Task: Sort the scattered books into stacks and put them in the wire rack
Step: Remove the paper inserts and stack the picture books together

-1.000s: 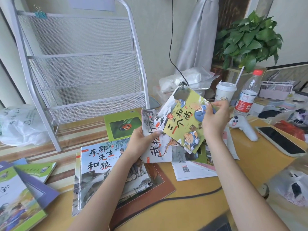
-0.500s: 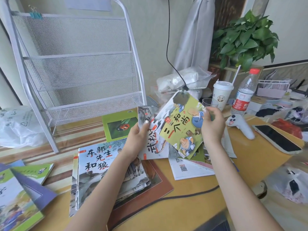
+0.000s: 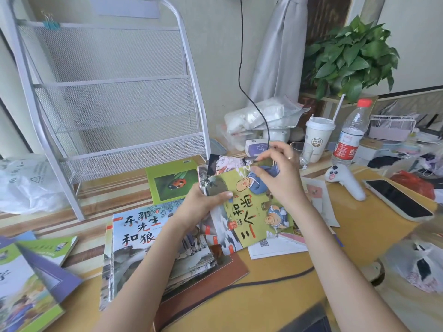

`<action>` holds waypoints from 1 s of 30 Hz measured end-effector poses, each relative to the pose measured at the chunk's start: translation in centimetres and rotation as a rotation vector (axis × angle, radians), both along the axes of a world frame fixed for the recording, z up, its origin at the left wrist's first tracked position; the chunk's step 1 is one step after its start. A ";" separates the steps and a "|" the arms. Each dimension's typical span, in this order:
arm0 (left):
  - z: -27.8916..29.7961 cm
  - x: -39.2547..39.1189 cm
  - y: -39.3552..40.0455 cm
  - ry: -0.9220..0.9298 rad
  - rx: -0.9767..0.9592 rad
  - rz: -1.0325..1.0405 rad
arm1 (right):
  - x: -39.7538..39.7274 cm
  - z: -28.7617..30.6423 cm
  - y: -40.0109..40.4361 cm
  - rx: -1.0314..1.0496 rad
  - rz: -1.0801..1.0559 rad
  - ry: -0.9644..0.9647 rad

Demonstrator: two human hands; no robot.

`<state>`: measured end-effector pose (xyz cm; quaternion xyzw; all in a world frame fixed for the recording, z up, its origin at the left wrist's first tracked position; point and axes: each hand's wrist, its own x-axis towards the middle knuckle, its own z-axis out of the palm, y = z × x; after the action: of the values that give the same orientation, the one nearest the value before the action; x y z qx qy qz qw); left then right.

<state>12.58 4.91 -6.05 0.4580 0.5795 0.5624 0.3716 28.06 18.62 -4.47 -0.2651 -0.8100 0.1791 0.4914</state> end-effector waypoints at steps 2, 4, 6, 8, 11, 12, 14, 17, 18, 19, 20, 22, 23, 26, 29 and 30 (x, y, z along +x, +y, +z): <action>-0.1 0.1 -0.2 0.004 -0.005 0.031 | 0.3 0.3 -0.4 -0.155 0.081 0.142; -0.2 0.0 -0.1 0.007 -0.011 0.048 | 0.7 0.8 -0.7 -0.460 0.113 0.270; -0.3 -0.1 0.0 0.020 0.009 0.058 | 1.1 1.0 -0.4 -0.660 0.079 0.259; -0.3 0.1 0.1 0.024 0.024 0.068 | 1.4 1.0 -0.4 -0.753 0.089 0.315; 0.5 0.6 0.4 0.080 0.058 0.095 | 1.6 1.5 -0.7 -0.774 0.107 0.501; 0.8 0.7 0.6 0.097 0.090 0.104 | 1.7 1.7 -0.6 -0.781 0.108 0.545; 1.6 1.1 0.7 0.057 0.169 0.147 | 1.9 1.8 -0.7 -0.810 0.122 0.566; 2.3 2.5 0.8 -0.139 0.195 0.211 | 2.0 1.3 -1.0 -0.779 0.126 0.497; 2.4 3.0 0.7 -0.193 0.191 0.223 | 1.9 1.2 -1.3 -0.738 0.118 0.484; 2.5 3.3 0.5 -0.237 0.191 0.237 | 1.7 1.0 -1.6 -0.711 0.112 0.507; 2.4 3.4 0.5 -0.276 0.191 0.243 | 1.6 0.7 -1.6 -0.697 0.101 0.543; 2.2 3.5 0.7 -0.329 0.187 0.263 | 1.4 0.6 -1.7 -0.684 0.083 0.636; 2.2 3.6 0.9 -0.347 0.193 0.291 | 1.3 0.7 -1.8 -0.695 0.077 0.672; 1.4 3.4 0.9 -0.271 0.203 0.277 | 1.4 1.2 -2.0 -0.791 0.054 0.862; 0.6 3.1 0.6 -0.149 0.171 0.209 | 1.7 1.6 -1.4 -0.846 0.047 0.995; 0.2 2.8 0.6 -0.079 0.134 0.154 | 1.8 1.6 -1.3 -0.829 0.025 0.982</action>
<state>15.36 5.50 -5.83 0.4133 0.5590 0.6443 0.3187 29.83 17.36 -2.87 -0.3105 -0.3572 0.5835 0.6599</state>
